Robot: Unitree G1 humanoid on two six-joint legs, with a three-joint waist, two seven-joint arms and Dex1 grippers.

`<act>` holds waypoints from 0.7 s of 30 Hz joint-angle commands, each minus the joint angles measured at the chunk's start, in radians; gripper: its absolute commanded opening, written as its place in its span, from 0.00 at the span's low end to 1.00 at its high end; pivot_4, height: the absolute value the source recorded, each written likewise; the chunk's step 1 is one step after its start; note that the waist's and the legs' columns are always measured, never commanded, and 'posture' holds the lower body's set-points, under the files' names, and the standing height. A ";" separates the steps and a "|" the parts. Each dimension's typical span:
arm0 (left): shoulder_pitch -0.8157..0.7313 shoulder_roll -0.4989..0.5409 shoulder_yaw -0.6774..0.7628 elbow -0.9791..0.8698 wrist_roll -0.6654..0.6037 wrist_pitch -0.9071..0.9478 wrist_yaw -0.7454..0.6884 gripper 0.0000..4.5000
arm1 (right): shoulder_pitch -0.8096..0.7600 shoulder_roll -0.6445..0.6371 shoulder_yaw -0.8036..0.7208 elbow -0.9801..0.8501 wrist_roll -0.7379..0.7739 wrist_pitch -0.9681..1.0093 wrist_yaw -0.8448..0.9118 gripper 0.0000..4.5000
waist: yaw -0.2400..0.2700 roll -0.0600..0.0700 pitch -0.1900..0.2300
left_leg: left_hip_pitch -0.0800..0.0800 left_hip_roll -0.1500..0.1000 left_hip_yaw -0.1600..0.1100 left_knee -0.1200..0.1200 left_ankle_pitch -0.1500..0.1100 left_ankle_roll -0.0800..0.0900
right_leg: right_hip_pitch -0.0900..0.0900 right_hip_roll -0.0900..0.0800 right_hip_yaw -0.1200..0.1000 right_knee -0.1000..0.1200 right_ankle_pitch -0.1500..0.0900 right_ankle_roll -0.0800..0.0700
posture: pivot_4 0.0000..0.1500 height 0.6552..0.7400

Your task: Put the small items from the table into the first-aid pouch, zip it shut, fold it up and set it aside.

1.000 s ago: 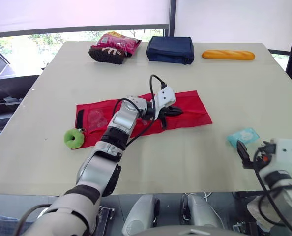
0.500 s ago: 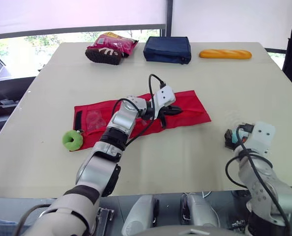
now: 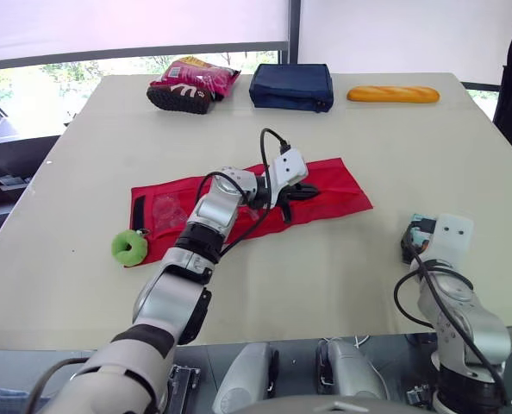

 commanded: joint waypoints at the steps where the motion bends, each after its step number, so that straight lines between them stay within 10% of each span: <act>1: -0.040 0.012 0.019 -0.003 -0.010 -0.029 -0.001 0.00 | 0.036 -0.070 -0.004 -0.108 -0.007 0.027 0.068 0.54 | -0.001 0.000 0.000 | 0.000 0.000 0.000 0.000 0.000 0.000 | 0.000 0.000 0.000 0.000 0.000 0.000 | 1.00 0.99; 17: -0.065 0.011 0.006 0.036 -0.003 -0.070 -0.025 0.00 | 0.143 -0.222 -0.075 -0.184 0.081 0.126 0.313 0.54 | -0.001 0.000 0.000 | 0.000 0.000 0.000 0.000 -0.001 0.001 | 0.000 -0.002 0.000 -0.001 0.000 0.000 | 1.00 0.99; 21: -0.069 0.011 0.007 0.040 -0.002 -0.071 -0.025 0.00 | 0.157 -0.205 -0.072 -0.195 0.071 0.118 0.308 0.25 | -0.001 0.000 0.000 | 0.000 0.000 0.000 0.000 0.000 0.000 | 0.000 -0.002 0.000 -0.001 0.000 0.000 | 1.00 0.99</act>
